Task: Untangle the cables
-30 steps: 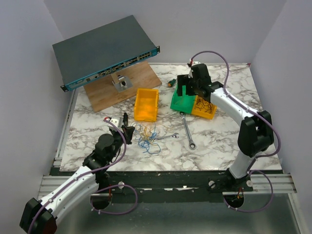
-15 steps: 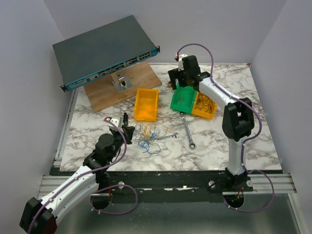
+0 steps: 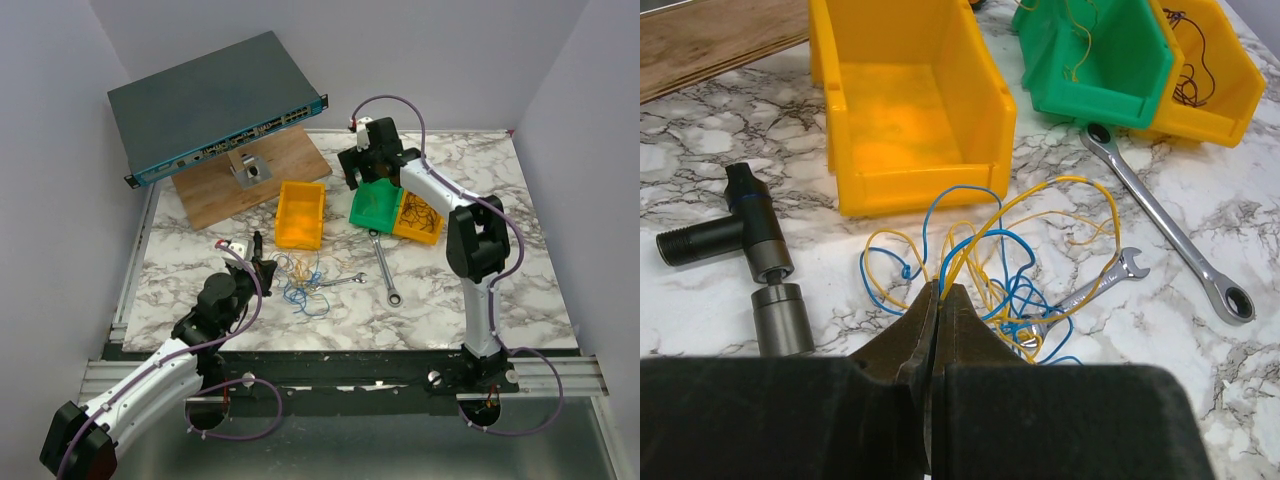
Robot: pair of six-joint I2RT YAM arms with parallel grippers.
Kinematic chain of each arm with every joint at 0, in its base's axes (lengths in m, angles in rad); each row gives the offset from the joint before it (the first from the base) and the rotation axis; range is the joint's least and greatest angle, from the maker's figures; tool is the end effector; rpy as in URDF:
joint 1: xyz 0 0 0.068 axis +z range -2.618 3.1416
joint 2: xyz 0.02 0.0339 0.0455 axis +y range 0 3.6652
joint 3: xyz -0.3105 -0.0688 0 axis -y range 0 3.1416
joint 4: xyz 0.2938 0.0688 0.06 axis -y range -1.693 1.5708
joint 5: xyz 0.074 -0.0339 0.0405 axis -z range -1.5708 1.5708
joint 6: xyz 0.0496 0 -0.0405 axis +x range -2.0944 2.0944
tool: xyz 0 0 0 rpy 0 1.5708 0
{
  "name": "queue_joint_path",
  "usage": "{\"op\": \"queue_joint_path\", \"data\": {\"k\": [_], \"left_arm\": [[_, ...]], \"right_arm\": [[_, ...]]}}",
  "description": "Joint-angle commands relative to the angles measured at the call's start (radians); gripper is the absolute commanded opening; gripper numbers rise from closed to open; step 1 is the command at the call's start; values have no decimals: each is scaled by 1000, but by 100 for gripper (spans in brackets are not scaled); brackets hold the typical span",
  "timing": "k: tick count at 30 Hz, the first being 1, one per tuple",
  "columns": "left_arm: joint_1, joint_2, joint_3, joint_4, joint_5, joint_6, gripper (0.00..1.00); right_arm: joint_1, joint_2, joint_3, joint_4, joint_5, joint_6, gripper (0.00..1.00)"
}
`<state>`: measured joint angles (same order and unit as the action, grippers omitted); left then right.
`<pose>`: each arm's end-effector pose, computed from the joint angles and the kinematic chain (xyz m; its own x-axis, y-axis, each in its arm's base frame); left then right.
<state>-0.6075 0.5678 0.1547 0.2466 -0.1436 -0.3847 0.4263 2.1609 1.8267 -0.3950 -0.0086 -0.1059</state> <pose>0.1459 -0.0928 0.1971 -0.2947 -0.2475 -0.9230 0.3652 0.8634 -0.3481 0.5299 0.2411 0.2494 -0.5589 -0.3699 -0.7421 -0.4811 0.8736 -0.0731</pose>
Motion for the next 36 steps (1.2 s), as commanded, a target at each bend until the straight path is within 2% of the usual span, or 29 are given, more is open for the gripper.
{"op": "queue_joint_path", "data": {"k": [1, 6, 22, 24, 31, 36], "left_arm": [[6, 0, 19, 22, 21, 12, 0], [6, -2, 17, 20, 21, 12, 0], [6, -6, 12, 29, 14, 13, 0], [6, 7, 17, 27, 16, 15, 0], [6, 16, 26, 20, 13, 20, 0], [6, 1, 20, 20, 9, 20, 0]], "right_arm": [[5, 23, 17, -17, -12, -6, 100], [-10, 35, 22, -28, -13, 16, 100], [-72, 44, -48, 29, -178, 85, 99], [-75, 37, -69, 48, -206, 89, 92], [-77, -43, -144, 102, -216, 142, 44], [-76, -106, -208, 141, -204, 187, 14]]}}
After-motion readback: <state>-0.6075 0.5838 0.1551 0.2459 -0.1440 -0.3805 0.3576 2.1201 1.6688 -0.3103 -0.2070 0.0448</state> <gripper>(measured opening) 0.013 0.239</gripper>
